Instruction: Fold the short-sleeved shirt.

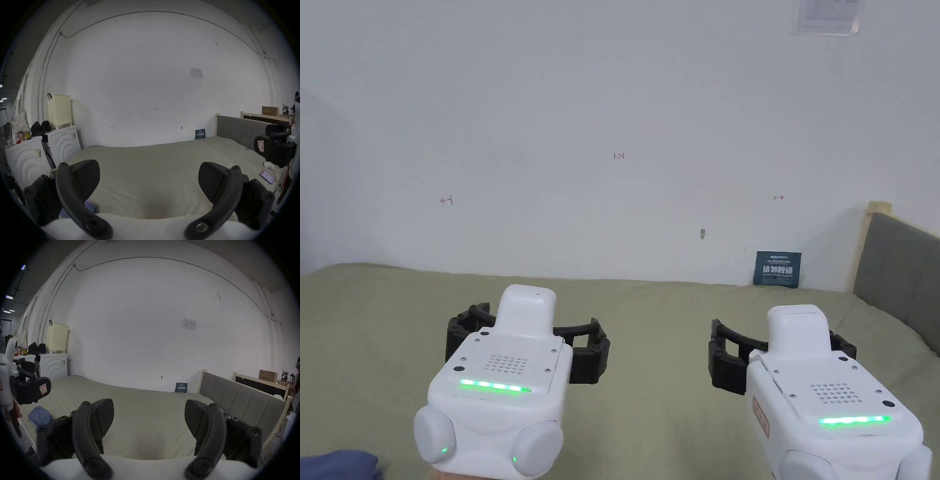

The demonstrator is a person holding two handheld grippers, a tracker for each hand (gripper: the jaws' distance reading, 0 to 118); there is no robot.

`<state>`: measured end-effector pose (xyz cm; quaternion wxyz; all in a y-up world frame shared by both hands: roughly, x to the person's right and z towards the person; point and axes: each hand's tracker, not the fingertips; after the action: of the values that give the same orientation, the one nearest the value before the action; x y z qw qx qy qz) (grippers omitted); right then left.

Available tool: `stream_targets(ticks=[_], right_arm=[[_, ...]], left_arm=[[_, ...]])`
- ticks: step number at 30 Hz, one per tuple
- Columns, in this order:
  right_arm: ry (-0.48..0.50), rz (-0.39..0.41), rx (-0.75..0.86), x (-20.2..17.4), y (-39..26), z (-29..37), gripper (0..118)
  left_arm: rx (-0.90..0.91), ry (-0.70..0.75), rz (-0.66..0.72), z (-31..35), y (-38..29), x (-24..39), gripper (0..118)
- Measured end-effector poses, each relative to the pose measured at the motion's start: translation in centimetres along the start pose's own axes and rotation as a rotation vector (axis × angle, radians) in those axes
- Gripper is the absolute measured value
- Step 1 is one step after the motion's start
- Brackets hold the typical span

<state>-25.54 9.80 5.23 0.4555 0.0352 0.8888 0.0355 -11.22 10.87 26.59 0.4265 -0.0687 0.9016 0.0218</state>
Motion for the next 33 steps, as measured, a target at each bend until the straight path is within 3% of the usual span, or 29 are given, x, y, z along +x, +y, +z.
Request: stream_targets(ticks=[8, 18, 24, 33], right_arm=[[-0.002, -0.031, 0.007, -0.1, -0.1, 0.6, 93], [0.006, -0.025, 0.012, -0.2, 0.4, 0.8, 93], [0.004, -0.021, 0.013, -0.1, 0.7, 0.8, 93], [0.014, -0.025, 0.003, -0.5, 0.7, 0.8, 93]], left_arm=[[-0.012, -0.037, 0.065, 0.2, 0.9, 0.0, 118], [-0.054, -0.014, -0.028, -0.2, 1.2, 0.9, 118], [-0.042, -0.097, 0.077, 0.5, 1.9, -0.2, 118], [-0.049, 0.062, -0.044, 0.7, 2.0, 1.3, 118]])
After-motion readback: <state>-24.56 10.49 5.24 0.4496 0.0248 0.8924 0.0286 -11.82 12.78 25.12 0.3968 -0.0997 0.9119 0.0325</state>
